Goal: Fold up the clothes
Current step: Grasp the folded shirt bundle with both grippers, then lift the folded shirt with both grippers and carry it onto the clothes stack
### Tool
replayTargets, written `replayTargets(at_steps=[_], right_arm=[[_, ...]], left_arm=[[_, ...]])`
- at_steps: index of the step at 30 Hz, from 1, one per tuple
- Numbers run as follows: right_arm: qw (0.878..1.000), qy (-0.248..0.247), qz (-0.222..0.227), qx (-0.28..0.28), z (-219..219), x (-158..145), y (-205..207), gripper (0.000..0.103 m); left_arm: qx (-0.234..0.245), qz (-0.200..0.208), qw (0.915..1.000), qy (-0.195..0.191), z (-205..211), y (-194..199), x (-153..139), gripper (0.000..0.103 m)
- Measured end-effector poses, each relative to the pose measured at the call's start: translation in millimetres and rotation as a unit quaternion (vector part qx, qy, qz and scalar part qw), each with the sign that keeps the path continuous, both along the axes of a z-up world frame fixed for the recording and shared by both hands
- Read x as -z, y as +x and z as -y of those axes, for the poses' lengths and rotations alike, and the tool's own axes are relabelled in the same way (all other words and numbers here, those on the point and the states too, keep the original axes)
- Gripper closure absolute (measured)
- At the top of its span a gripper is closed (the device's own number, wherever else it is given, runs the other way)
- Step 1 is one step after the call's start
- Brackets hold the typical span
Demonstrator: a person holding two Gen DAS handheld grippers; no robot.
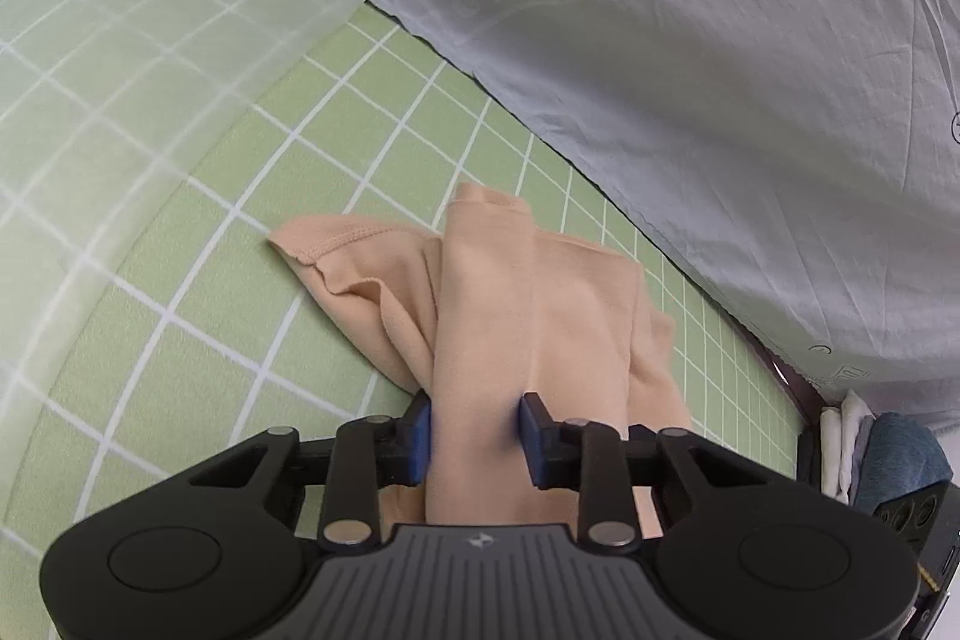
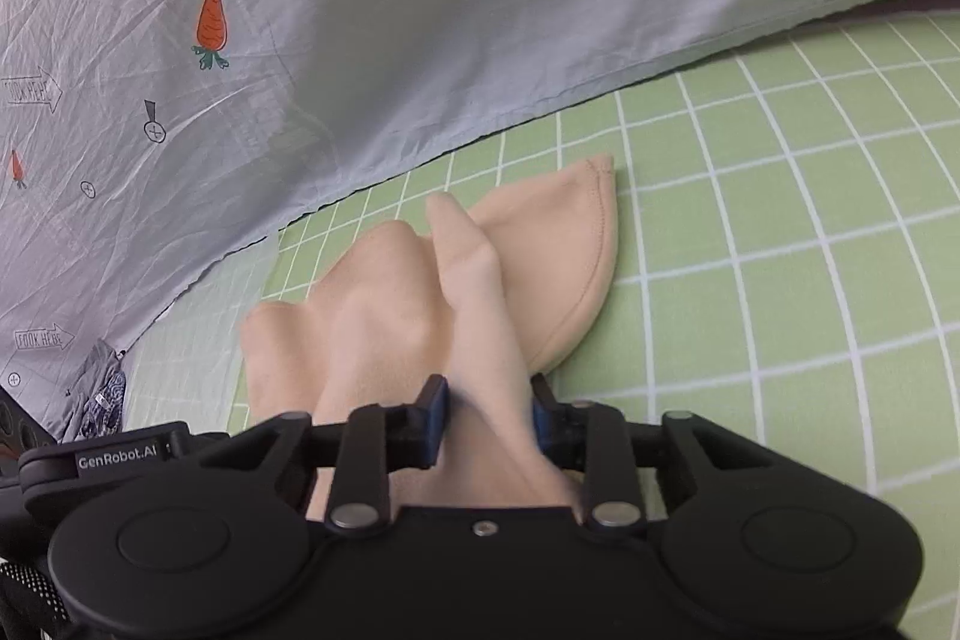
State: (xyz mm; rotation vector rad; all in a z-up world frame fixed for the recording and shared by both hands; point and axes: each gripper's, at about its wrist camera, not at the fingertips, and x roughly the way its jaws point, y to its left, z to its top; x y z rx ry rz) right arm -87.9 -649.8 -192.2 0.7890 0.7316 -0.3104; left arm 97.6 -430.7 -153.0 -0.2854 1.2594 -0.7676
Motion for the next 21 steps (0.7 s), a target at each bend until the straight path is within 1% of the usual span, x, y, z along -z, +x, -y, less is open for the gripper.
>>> replayTargets(at_steps=[3, 5, 8, 11, 13, 18, 21], right_arm=[[1.0, 0.017, -0.002, 0.015, -32, -14, -29, 0.08], [0.999, 0.028, -0.009, 0.025, -55, -21, -52, 0.081], [0.998, 0.04, -0.024, 0.039, -89, -30, -85, 0.081], [0.997, 0.034, -0.046, 0.044, -119, -42, -114, 0.081], [0.997, 0.021, -0.055, 0.047, -131, -47, -130, 0.081], [0.995, -0.015, -0.062, 0.07, -153, -62, -169, 0.082], [0.993, -0.026, -0.063, 0.099, -160, -70, -199, 0.082]], left_arm=[[0.023, -0.001, 0.9996, 0.013, -22, -22, -5, 0.073], [0.034, -0.012, 0.9992, 0.018, -41, -38, -6, 0.073], [0.047, -0.042, 0.9977, 0.025, -76, -67, -5, 0.074], [0.065, -0.053, 0.996, 0.03, -100, -94, -6, 0.074], [0.077, -0.058, 0.9949, 0.028, -112, -109, -6, 0.074], [0.112, -0.061, 0.9917, 0.012, -119, -135, -8, 0.076], [0.146, -0.058, 0.9875, 0.001, -109, -155, -13, 0.076]])
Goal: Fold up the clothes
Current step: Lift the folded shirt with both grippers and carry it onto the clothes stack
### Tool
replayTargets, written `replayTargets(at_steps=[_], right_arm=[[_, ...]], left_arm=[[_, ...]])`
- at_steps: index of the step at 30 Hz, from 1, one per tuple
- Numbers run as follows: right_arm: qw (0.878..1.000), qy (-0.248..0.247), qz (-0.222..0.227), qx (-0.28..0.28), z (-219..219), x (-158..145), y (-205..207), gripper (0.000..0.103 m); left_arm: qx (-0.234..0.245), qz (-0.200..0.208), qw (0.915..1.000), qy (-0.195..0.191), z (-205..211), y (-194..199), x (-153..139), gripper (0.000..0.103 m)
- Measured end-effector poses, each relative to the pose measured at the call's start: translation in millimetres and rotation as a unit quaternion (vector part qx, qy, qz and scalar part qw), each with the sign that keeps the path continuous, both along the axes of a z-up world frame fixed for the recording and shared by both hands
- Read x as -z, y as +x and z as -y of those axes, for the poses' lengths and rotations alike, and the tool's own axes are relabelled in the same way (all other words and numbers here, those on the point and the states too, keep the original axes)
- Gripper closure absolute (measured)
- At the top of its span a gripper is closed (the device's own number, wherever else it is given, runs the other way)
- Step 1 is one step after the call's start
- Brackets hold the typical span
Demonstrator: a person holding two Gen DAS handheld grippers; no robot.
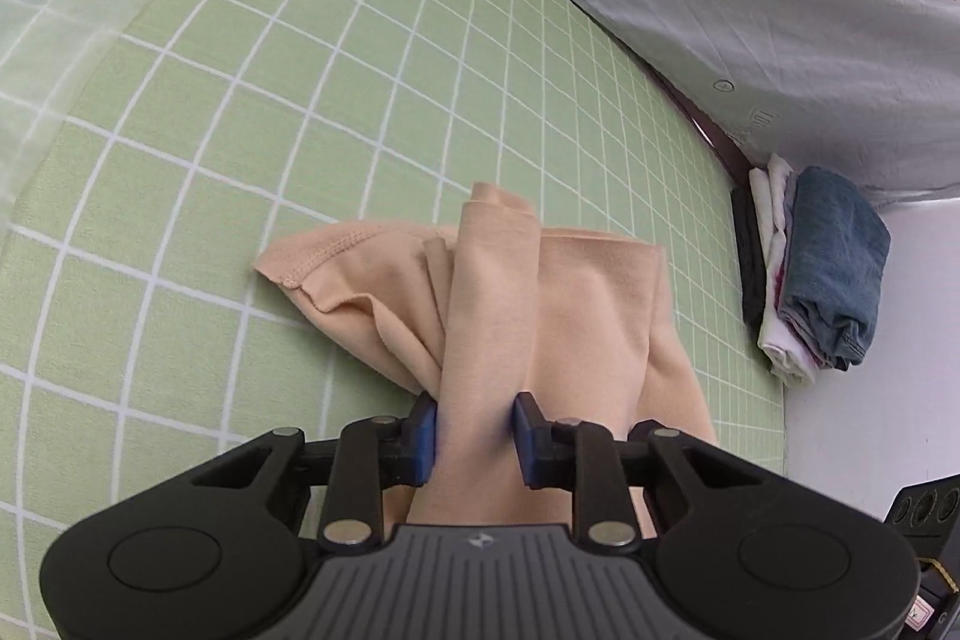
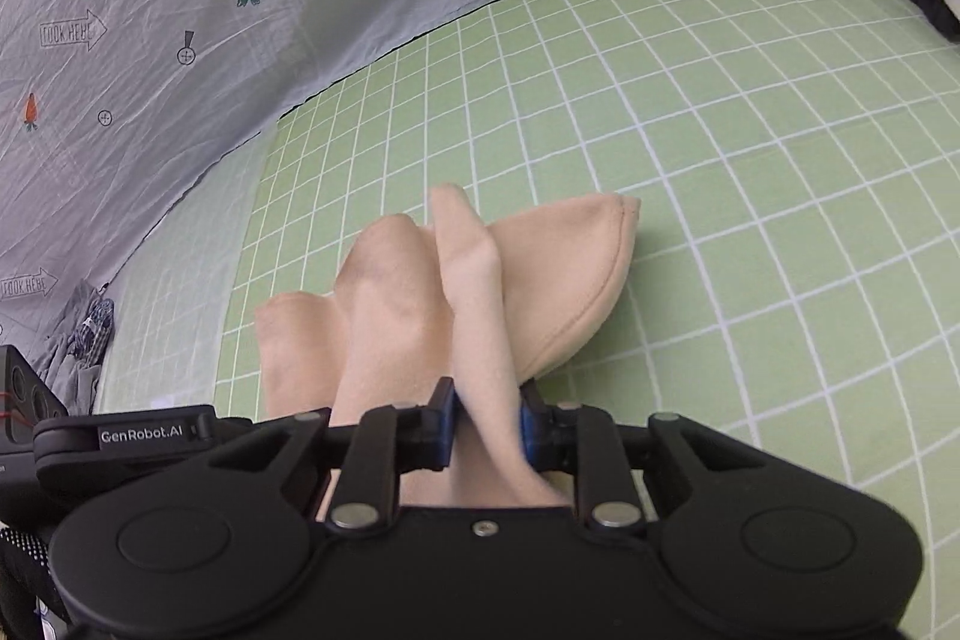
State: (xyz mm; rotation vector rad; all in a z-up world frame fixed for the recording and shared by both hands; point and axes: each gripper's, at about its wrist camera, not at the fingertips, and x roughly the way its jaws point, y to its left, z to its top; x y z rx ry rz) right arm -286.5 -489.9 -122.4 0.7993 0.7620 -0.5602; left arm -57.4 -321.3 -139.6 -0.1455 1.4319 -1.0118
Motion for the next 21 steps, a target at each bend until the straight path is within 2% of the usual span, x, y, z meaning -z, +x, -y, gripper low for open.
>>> replayTargets(at_steps=[5, 10, 13, 17, 21], right_arm=[[0.999, -0.007, -0.001, 0.041, 1, -7, -58, 0.083], [0.998, -0.027, 0.003, 0.058, 24, -5, -116, 0.083], [0.997, -0.029, 0.018, 0.063, 61, -2, -161, 0.083], [0.996, -0.03, 0.025, 0.075, 127, -5, -230, 0.083], [0.992, -0.074, 0.025, 0.096, 182, -30, -301, 0.084]], left_arm=[[0.042, 0.01, 0.9989, -0.017, 28, -45, -12, 0.076], [0.076, 0.026, 0.9962, -0.034, 69, -104, -21, 0.076], [0.084, 0.04, 0.9947, -0.045, 110, -147, -20, 0.077], [0.082, 0.015, 0.9951, -0.054, 176, -211, -16, 0.077], [0.11, 0.003, 0.9909, -0.078, 248, -272, -28, 0.078]])
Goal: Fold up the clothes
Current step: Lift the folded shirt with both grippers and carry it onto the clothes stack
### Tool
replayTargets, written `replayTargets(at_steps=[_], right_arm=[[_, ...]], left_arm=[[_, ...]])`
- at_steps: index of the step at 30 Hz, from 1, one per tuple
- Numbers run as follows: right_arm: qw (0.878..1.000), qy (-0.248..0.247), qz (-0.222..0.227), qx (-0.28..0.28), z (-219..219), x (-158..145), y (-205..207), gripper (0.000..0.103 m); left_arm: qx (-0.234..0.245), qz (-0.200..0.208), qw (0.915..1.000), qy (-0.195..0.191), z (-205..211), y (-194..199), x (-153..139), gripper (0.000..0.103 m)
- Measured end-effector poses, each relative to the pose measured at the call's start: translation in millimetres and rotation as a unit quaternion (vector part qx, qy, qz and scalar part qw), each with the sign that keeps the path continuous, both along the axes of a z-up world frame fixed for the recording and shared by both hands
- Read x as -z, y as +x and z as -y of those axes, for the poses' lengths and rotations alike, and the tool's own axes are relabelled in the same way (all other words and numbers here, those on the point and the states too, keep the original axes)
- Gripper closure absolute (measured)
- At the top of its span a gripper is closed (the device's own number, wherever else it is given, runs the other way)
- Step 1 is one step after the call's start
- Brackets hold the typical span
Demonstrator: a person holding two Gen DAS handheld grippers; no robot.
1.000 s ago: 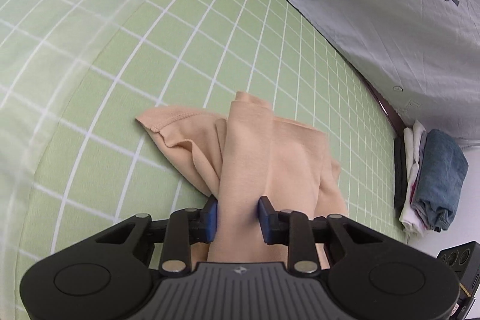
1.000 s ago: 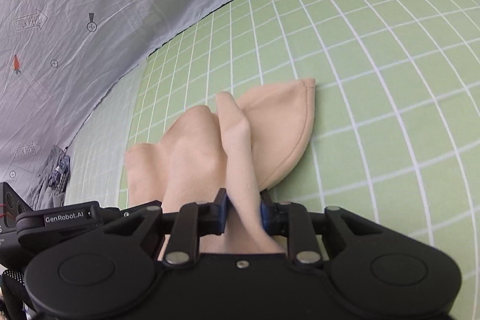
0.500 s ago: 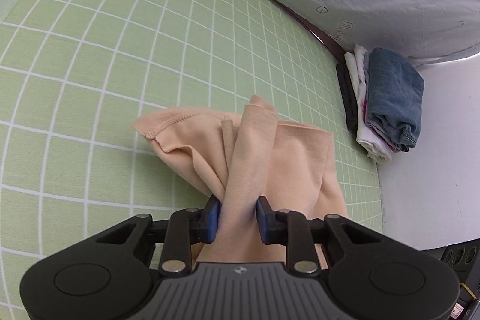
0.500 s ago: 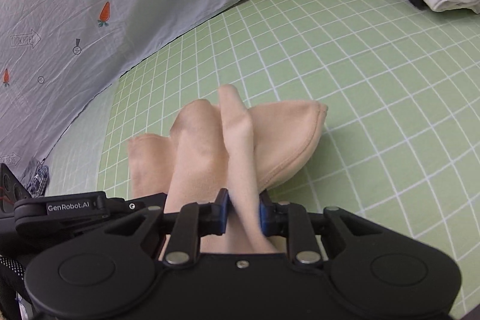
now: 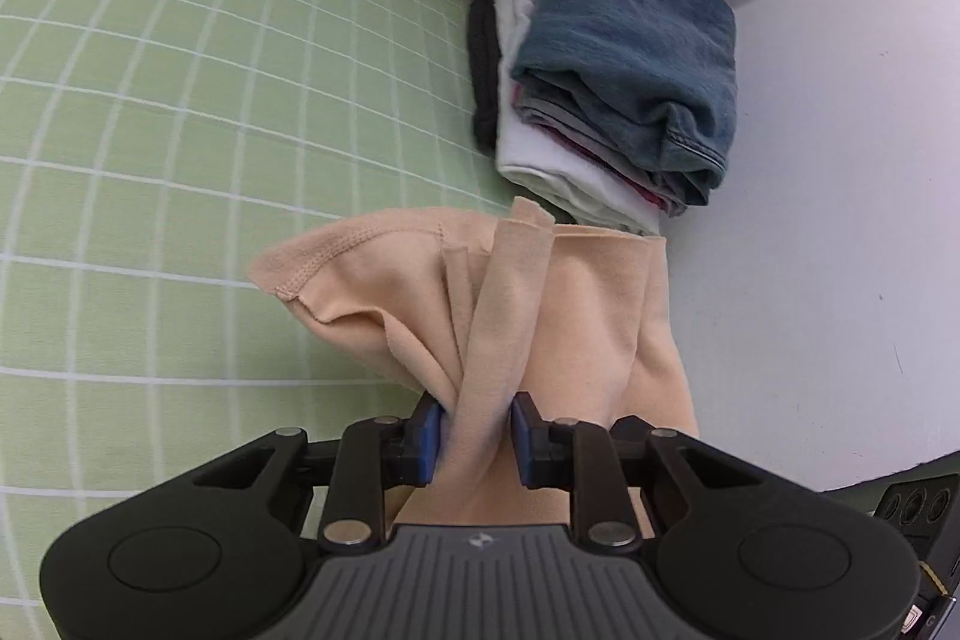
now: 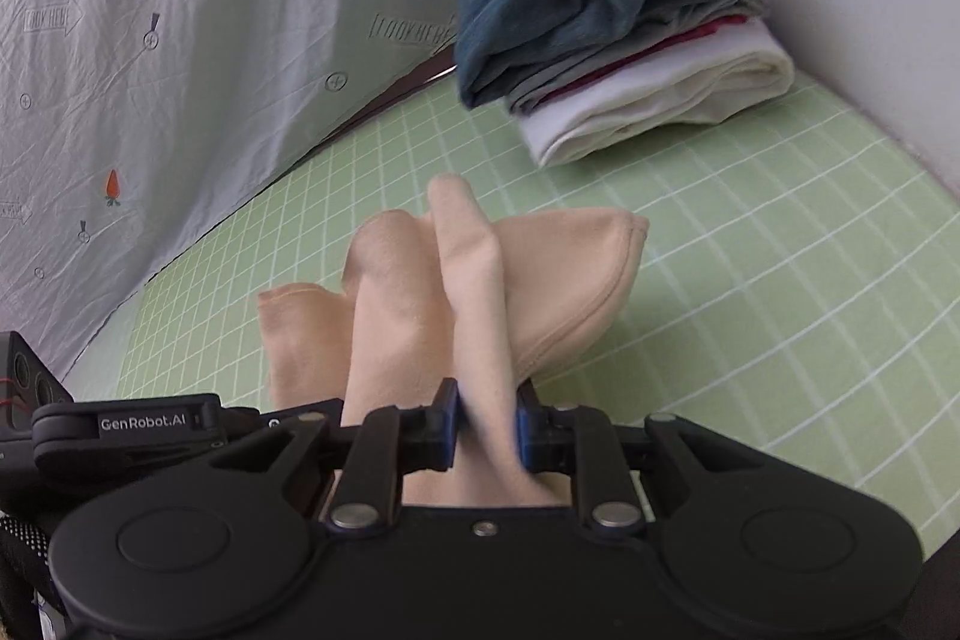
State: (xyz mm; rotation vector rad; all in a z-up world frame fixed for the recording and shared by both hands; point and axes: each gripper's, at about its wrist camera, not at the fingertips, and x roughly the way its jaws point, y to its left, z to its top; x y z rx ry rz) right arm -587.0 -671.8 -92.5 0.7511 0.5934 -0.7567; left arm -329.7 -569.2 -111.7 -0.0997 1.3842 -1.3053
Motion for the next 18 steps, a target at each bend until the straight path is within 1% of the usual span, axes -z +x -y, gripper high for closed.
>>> replayTargets(at_steps=[2, 5, 8, 11, 13, 14, 16, 18], right_arm=[[1.0, -0.018, 0.009, 0.012, 25, -19, -30, 0.084], [0.997, -0.064, 0.03, 0.015, 62, -55, -64, 0.084], [0.991, -0.121, 0.058, 0.01, 99, -95, -75, 0.084], [0.982, -0.165, 0.095, 0.003, 148, -128, -66, 0.084], [0.976, -0.182, 0.115, 0.006, 188, -143, -48, 0.084], [0.976, -0.185, 0.115, 0.012, 210, -143, -35, 0.082], [0.978, -0.186, 0.091, 0.026, 252, -133, -4, 0.078], [0.98, -0.183, 0.061, 0.04, 294, -120, 28, 0.078]], left_arm=[[0.016, -0.011, 0.9997, -0.017, 37, -26, -12, 0.078], [0.035, -0.003, 0.9972, -0.067, 82, -52, -47, 0.079], [0.025, 0.007, 0.9923, -0.121, 125, -53, -89, 0.079], [0.011, 0.05, 0.9841, -0.17, 171, -36, -133, 0.079], [-0.02, 0.081, 0.9797, -0.182, 212, -15, -150, 0.077], [-0.036, 0.097, 0.977, -0.187, 232, -5, -158, 0.072], [-0.08, 0.137, 0.9742, -0.16, 276, 18, -151, 0.071], [-0.102, 0.166, 0.9748, -0.109, 318, 39, -129, 0.072]])
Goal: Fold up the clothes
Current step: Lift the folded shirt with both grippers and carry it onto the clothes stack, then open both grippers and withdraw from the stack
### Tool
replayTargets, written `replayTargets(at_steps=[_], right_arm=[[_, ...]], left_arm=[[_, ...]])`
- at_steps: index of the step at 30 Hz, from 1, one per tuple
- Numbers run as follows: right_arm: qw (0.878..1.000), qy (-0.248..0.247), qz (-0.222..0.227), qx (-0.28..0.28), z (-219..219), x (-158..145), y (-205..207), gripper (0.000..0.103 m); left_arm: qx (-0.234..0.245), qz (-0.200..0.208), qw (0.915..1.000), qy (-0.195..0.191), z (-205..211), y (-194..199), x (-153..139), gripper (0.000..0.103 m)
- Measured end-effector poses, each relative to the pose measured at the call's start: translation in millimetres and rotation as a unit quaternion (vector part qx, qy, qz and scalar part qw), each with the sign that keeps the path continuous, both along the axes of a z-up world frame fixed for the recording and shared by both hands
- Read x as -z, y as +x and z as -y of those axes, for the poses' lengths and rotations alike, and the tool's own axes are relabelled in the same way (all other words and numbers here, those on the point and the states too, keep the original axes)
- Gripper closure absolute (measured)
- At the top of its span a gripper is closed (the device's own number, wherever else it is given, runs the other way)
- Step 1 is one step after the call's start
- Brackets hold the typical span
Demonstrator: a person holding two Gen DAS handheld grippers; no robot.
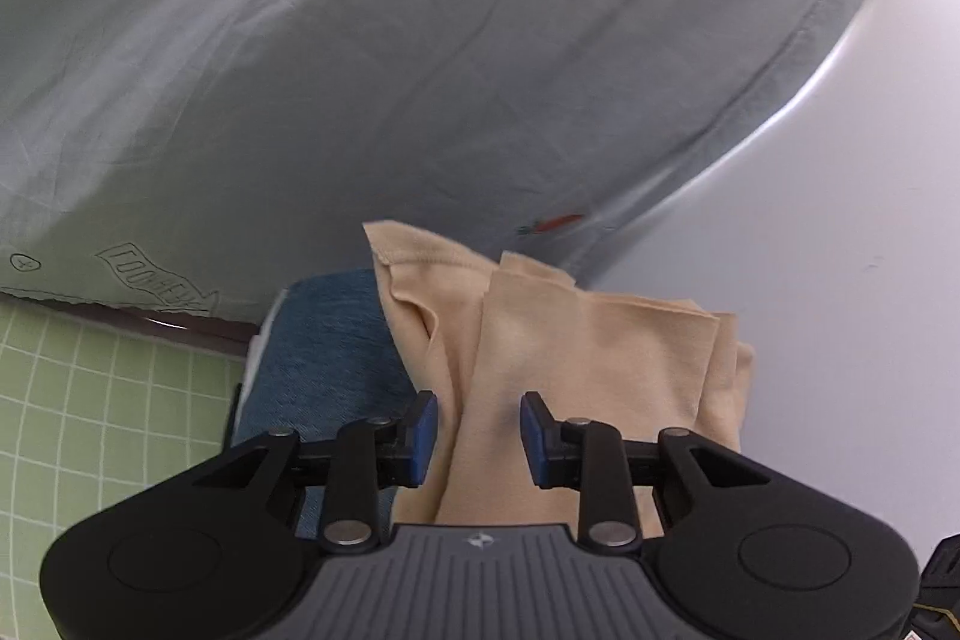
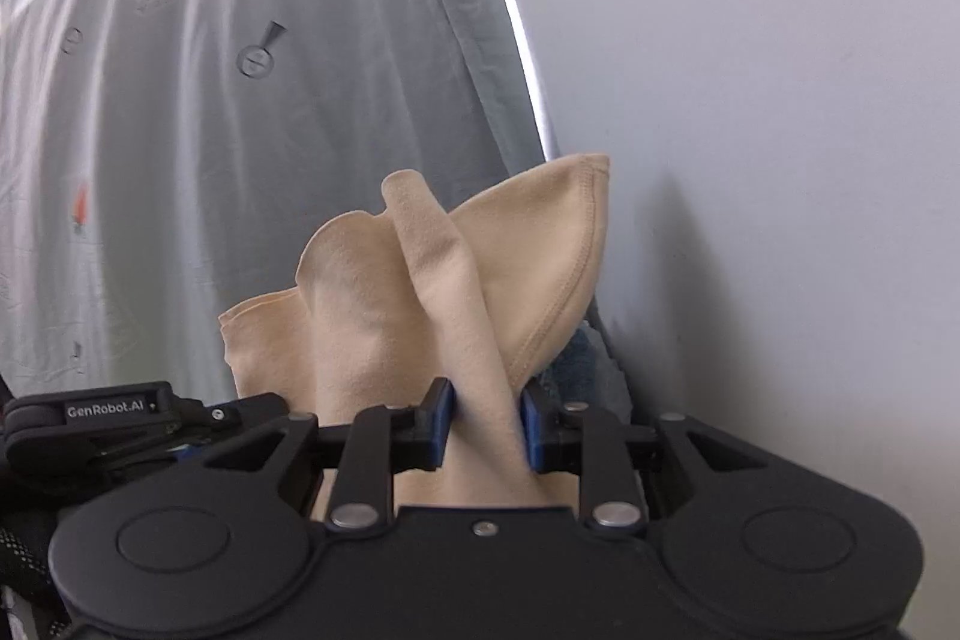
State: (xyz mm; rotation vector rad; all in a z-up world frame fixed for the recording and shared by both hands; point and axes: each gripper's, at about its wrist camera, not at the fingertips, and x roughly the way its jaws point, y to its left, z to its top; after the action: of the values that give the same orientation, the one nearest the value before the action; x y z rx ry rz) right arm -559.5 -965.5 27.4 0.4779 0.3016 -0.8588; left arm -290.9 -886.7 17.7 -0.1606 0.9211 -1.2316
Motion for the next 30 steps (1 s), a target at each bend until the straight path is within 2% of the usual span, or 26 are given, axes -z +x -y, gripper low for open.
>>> replayTargets(at_steps=[1, 2, 3, 6, 11, 12, 13, 15, 16, 17, 19, 20, 21, 23, 30], right_arm=[[1.0, 0.01, -0.024, 0.01, 18, 14, 17, 0.078], [0.998, 0.019, -0.047, 0.021, 35, 29, 33, 0.074], [0.997, 0.021, -0.064, 0.03, 48, 40, 46, 0.068], [0.995, -0.006, -0.09, 0.036, 52, 48, 60, 0.064], [0.992, -0.028, -0.118, 0.038, 48, 48, 66, 0.062], [0.991, -0.029, -0.121, 0.041, 46, 46, 65, 0.059], [0.991, -0.03, -0.125, 0.047, 44, 45, 63, 0.056], [0.989, -0.03, -0.133, 0.063, 39, 39, 59, 0.041], [0.988, -0.03, -0.135, 0.07, 36, 36, 57, 0.037], [0.988, -0.029, -0.134, 0.074, 31, 32, 54, 0.031], [0.988, -0.03, -0.13, 0.078, 19, 23, 47, 0.02], [0.989, -0.032, -0.124, 0.074, 11, 17, 44, 0.009], [0.99, -0.034, -0.118, 0.071, 4, 12, 40, 0.004], [0.991, -0.04, -0.111, 0.07, -14, 3, 34, 0.004], [0.989, -0.052, -0.112, 0.08, -90, -14, 8, 0.001]], left_arm=[[-0.005, 0.005, 0.9996, 0.029, 19, 8, 15, 0.073], [-0.004, 0.007, 0.9986, 0.053, 33, 14, 30, 0.067], [0.001, 0.004, 0.9984, 0.057, 43, 18, 43, 0.065], [0.01, 0.02, 0.9989, 0.042, 49, 23, 57, 0.062], [0.016, 0.019, 0.9991, 0.033, 39, 21, 59, 0.06], [0.016, 0.023, 0.999, 0.034, 38, 20, 56, 0.058], [0.017, 0.032, 0.9987, 0.036, 35, 17, 53, 0.053], [0.02, 0.056, 0.9974, 0.04, 33, 15, 46, 0.039], [0.015, 0.071, 0.9962, 0.047, 30, 14, 41, 0.019], [0.01, 0.086, 0.9948, 0.054, 26, 13, 36, 0.005], [0.003, 0.103, 0.9939, 0.04, 7, 9, 27, 0.004], [0.004, 0.103, 0.9941, 0.033, -1, 8, 23, 0.004], [0.004, 0.101, 0.9946, 0.026, -13, 7, 18, 0.003], [-0.003, 0.105, 0.9943, 0.019, -35, 1, 7, 0.0], [-0.009, 0.198, 0.9802, -0.003, -115, -48, -32, 0.0]])
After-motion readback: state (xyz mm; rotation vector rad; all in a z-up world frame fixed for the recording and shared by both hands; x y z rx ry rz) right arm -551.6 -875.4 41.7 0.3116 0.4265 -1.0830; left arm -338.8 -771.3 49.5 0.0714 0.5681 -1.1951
